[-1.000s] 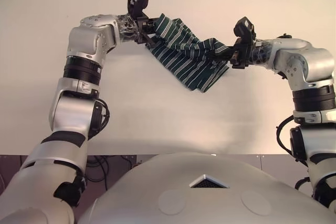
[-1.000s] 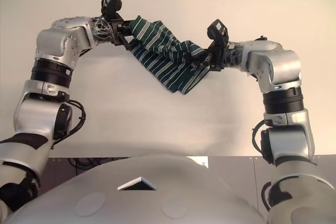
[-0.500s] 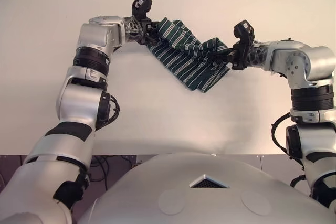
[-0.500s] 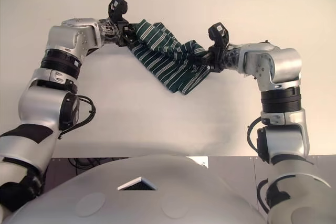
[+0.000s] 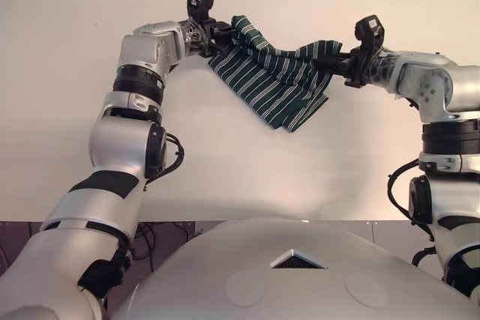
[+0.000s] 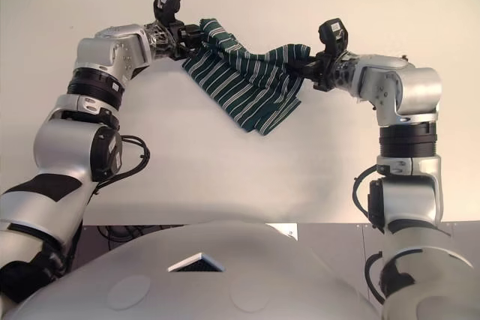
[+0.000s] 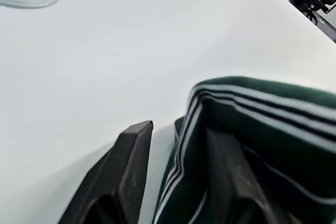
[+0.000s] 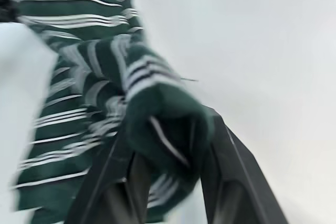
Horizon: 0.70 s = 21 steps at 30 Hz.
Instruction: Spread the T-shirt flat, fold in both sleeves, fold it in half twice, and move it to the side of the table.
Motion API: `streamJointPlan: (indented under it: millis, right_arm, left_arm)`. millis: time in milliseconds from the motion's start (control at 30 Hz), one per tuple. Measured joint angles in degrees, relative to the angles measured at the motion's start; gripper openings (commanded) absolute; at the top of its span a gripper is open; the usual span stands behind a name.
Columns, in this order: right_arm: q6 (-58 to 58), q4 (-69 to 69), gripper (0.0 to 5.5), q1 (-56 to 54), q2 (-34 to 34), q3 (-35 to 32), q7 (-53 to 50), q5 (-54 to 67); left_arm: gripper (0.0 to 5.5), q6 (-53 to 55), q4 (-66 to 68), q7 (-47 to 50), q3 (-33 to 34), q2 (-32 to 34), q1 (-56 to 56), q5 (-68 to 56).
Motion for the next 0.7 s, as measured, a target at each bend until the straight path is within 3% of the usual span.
streamJointPlan:
  millis: [167, 500, 700]
  right_arm:
    - [-4.0, -0.1, 1.23, 0.0, -0.3, 0.3, 0.6, -1.8]
    - [-30.6, -2.8, 1.23, -4.9, 0.0, -2.6, 9.3, -3.2]
    - [-26.4, -14.7, 1.23, 0.6, -0.4, 7.0, 22.4, 2.6]
  left_arm:
    - [1.63, 0.1, 1.0, 2.4, 2.0, -1.0, -0.9, -0.1]
    - [1.63, 3.3, 1.2, 4.7, 6.1, -1.5, -2.4, -0.5]
    - [1.63, 4.3, 1.2, 6.1, 7.3, -2.2, -4.7, -0.7]
